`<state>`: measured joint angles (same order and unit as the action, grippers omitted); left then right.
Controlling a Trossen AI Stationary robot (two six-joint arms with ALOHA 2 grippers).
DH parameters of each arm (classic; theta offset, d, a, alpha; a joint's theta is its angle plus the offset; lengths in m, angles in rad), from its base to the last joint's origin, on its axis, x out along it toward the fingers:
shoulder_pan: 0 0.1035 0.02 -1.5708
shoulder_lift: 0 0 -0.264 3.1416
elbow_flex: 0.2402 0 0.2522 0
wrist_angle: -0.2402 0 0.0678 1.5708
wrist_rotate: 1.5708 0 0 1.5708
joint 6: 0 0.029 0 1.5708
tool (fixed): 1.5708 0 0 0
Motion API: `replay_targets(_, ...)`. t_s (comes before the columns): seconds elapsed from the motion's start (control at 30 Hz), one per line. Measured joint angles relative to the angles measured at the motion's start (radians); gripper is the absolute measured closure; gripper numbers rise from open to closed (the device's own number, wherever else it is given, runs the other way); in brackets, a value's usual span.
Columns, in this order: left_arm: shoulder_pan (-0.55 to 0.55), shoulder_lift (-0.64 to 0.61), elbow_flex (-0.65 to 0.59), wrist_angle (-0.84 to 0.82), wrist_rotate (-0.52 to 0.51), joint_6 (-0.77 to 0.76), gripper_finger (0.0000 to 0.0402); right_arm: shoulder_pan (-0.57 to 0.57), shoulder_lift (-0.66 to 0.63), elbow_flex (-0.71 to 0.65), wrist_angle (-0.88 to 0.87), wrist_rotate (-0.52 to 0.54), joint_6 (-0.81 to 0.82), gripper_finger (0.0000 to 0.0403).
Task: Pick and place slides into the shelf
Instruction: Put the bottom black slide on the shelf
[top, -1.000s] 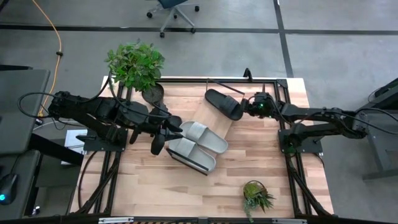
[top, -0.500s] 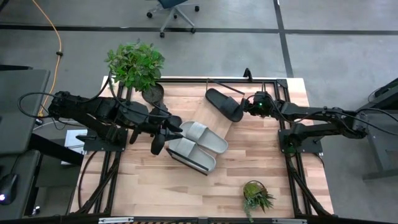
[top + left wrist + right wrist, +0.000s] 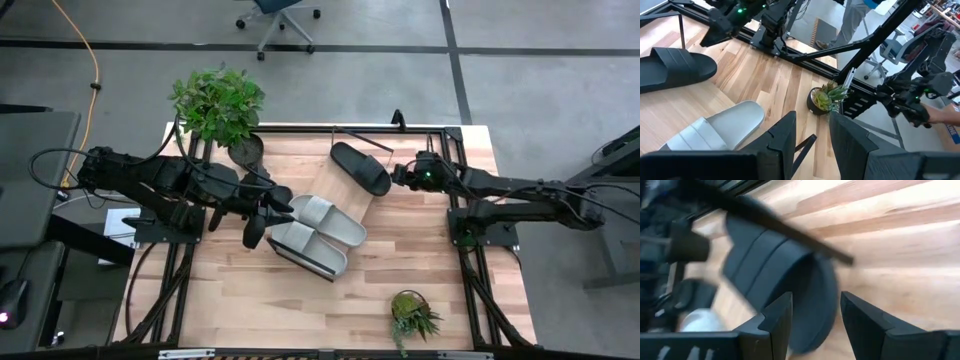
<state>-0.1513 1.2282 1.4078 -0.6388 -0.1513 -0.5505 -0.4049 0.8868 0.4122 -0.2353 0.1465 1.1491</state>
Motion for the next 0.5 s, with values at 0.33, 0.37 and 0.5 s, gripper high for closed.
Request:
replay_targets(0.33,0.000,0.000,0.000,0.000,-0.039,-0.008,0.0293,0.154,-0.066,0.002,0.145,0.127,0.259,0.0245)
replay_targets(0.37,0.000,0.000,0.000,0.000,-0.044,-0.008,0.0293,0.154,-0.057,0.002,0.141,0.139,0.280,0.0245)
replay_targets(0.5,0.000,0.000,0.000,0.000,-0.051,-0.008,0.0293,0.158,0.008,0.002,0.150,0.133,0.342,0.0245)
